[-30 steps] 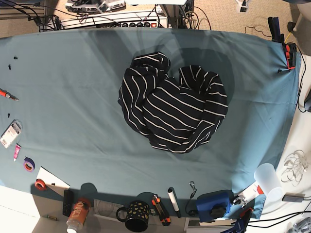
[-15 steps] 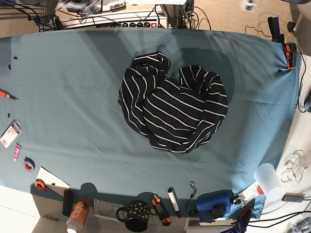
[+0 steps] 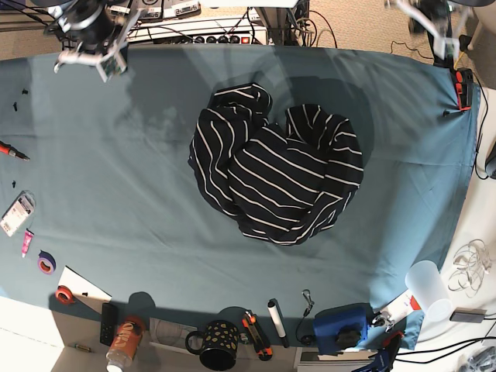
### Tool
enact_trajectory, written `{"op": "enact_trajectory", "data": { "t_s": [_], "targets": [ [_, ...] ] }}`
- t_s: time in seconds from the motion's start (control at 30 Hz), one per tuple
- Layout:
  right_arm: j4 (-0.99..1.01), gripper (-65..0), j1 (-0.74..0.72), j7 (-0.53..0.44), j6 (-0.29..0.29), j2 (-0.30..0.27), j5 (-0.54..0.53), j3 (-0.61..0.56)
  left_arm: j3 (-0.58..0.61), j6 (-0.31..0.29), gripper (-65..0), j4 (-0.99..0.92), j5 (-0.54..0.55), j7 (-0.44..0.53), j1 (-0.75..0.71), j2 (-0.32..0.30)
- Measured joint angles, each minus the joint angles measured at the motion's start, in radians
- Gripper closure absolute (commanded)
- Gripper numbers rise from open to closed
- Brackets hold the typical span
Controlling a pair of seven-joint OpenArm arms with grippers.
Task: Layout the t-shirt on the table in an organized manner, then fold the t-shirt properly
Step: 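Reach both grippers to the crumpled striped shirt and grasp its edges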
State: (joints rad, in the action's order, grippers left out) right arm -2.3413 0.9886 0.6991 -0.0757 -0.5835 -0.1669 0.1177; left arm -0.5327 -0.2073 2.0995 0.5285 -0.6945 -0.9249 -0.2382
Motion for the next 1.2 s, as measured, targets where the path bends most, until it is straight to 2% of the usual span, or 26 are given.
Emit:
{"op": "enact_trajectory", "data": {
  "t_s": [0.27,0.3,0.4,0.43,0.5,0.53,0.63,0.7,0.77,0.93,1.07,1.2],
  "targets": [
    [0.0,0.0,-0.08,0.0,0.0,0.001,0.114,0.0,0.0,-0.009,0.0,0.0,-0.004,-0.001,0.113,-0.001],
    [0.0,-3.0,-0.083,0.0,0.0,0.002,0.114,0.0,0.0,-0.039,0.0,-0.001,-0.005,-0.001,0.122,-0.001],
    [0.0,-22.2,-0.082,0.0,-0.023,0.003,0.117,0.0,0.0,-0.154,0.0,0.0,-0.004,-0.004,0.135,0.0],
    [0.0,-25.5,-0.083,0.0,-0.031,0.009,0.115,0.0,0.0,-0.174,-3.9,-0.001,-0.004,-0.003,0.138,0.0],
    [0.0,-26.0,-0.083,-0.011,-0.033,0.039,0.109,0.0,0.0,-0.19,-15.2,0.0,-0.001,0.008,0.139,0.0],
    [0.0,-26.0,-0.088,-0.013,-0.034,0.053,0.061,0.0,0.0,-0.19,-20.2,-0.001,-0.001,0.013,0.138,0.0],
    [0.0,-26.0,-0.136,0.04,-0.126,0.105,-0.045,-0.022,0.0,-0.19,-28.4,-0.001,-0.002,0.034,0.139,0.0],
    [0.003,-26.0,-0.182,0.059,-0.187,0.131,-0.044,-0.076,0.0,-0.19,-28.6,-0.001,-0.003,0.038,0.138,0.0],
    [0.029,-26.0,-0.237,0.044,-0.2,0.155,-0.04,-0.145,0.0,-0.19,-28.6,-0.001,-0.003,0.039,0.138,0.0],
    [0.14,-26.0,-0.357,0.019,-0.181,0.169,0.06,-0.313,0.0,-0.19,-28.6,-0.001,-0.003,0.038,0.138,0.001],
    [0.263,-26.0,-0.439,-0.013,-0.127,0.198,0.172,-0.407,0.0,-0.19,-28.6,-0.001,-0.003,0.038,0.138,-0.001],
    [0.32,-26.0,-0.511,-0.038,-0.13,0.248,0.181,-0.466,0.0,-0.19,-28.6,-0.001,-0.003,0.039,0.138,-0.001]
  ]
}}
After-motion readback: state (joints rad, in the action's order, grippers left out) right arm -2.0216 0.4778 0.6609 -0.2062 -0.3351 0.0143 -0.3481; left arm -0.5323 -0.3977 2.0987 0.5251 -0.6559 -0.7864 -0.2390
